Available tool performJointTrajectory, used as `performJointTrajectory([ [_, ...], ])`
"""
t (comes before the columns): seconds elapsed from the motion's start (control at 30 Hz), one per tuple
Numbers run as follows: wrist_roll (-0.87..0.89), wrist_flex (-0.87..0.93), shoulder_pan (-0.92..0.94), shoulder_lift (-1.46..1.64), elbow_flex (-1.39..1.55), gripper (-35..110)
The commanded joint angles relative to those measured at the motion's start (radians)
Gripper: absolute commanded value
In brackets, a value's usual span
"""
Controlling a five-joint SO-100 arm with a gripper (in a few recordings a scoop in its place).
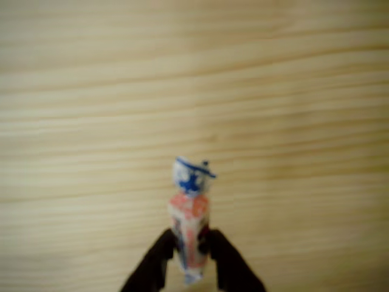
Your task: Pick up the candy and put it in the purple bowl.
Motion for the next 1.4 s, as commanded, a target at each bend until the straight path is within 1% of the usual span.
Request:
performJointTrajectory([
  [0.0, 0.034, 0.069, 0.002, 0.14, -0.186, -1],
  [0.13, 0.11, 0.11, -0.034, 0.149, -0.299, -1],
  [0.27, 0.19, 0.117, -0.094, 0.252, -0.296, -1],
  [0.4, 0.278, 0.135, -0.198, 0.328, -0.318, -1],
  [0.5, 0.344, 0.169, -0.311, 0.333, -0.37, -1],
  [0.7, 0.436, 0.13, -0.583, 0.41, -0.397, -1],
  [1.03, 0.476, 0.107, -0.971, 0.281, -0.529, -1],
  [1.23, 0.5, 0.038, -1.192, 0.212, -0.502, -1],
  [1.37, 0.551, -0.02, -1.304, 0.163, -0.451, -1],
])
